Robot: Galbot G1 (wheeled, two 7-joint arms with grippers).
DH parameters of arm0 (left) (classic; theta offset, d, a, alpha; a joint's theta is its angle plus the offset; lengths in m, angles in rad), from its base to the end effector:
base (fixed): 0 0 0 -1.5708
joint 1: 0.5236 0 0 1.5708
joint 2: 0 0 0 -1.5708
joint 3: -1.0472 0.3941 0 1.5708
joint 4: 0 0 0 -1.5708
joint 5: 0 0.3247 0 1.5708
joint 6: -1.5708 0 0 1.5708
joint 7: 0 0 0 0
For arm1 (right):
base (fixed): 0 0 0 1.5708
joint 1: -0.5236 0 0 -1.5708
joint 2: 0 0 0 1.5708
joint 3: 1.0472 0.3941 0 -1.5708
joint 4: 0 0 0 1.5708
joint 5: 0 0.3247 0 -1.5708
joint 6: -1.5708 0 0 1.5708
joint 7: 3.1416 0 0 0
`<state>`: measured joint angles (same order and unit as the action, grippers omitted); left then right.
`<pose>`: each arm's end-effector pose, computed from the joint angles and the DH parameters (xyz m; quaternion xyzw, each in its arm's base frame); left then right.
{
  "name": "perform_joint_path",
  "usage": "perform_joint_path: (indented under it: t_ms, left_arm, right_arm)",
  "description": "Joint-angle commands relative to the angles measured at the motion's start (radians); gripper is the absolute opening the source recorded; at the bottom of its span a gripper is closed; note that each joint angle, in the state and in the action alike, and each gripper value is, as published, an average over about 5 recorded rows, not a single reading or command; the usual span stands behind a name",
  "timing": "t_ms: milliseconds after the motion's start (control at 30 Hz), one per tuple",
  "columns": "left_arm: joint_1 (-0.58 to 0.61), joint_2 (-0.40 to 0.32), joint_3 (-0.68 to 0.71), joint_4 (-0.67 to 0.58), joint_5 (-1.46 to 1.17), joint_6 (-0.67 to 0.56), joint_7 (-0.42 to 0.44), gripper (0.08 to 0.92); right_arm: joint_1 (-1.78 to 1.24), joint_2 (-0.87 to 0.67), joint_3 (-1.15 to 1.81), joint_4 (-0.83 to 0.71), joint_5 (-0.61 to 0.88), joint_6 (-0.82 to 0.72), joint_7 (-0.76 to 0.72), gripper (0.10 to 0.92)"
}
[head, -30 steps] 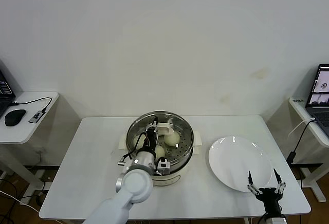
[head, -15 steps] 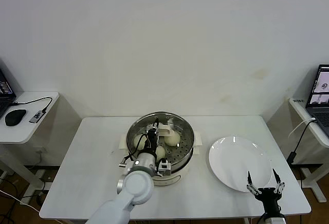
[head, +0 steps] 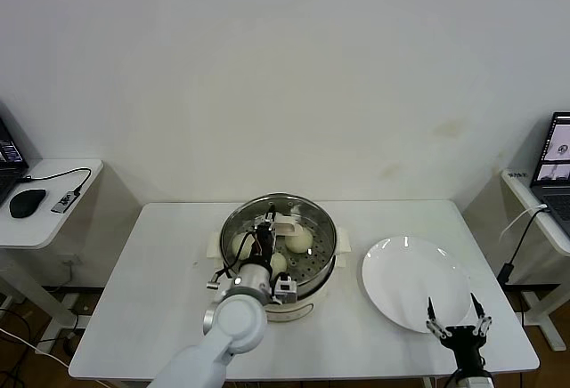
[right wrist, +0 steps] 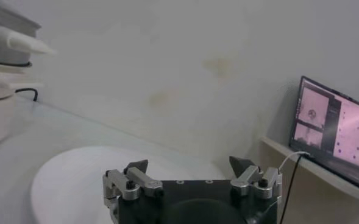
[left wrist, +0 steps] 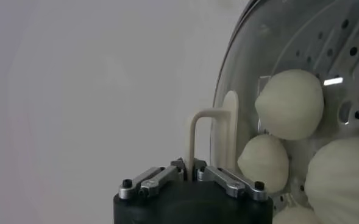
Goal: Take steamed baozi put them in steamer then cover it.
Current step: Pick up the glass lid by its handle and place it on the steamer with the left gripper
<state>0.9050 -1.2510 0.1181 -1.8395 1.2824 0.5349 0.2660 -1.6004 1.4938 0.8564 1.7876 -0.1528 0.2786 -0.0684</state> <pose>0.2980 -0.0811 -0.3121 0.0871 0.7166 0.6915 0.0274 0.0893 -0.1282 -0.4258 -0.0682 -0.9794 0.1860 0.0400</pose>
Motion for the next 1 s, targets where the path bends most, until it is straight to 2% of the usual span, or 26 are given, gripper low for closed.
perform_joint_path:
  t_ms: [33, 600, 700, 1000]
  left_arm:
    - [-0.002, 0.002, -0.001, -0.005, -0.003, -0.002, 0.004, 0.144]
    - [0.016, -0.003, -0.009, -0.02, 0.005, -0.013, 0.0, 0.148]
    - [0.028, 0.005, -0.015, -0.044, 0.004, -0.012, 0.002, 0.195]
    - [0.155, 0.048, -0.056, -0.188, -0.011, -0.021, -0.01, 0.45]
  right_arm:
    - [0.0, 0.001, -0.001, -0.001, -0.001, 0.0, 0.0, 0.823]
    - [0.002, -0.001, -0.006, -0.005, -0.003, 0.0, 0.0, 0.823]
    - [0.003, 0.0, -0.007, -0.006, -0.004, -0.001, 0.0, 0.823]
    - [0.003, -0.001, -0.009, -0.007, -0.006, -0.001, 0.0, 0.823]
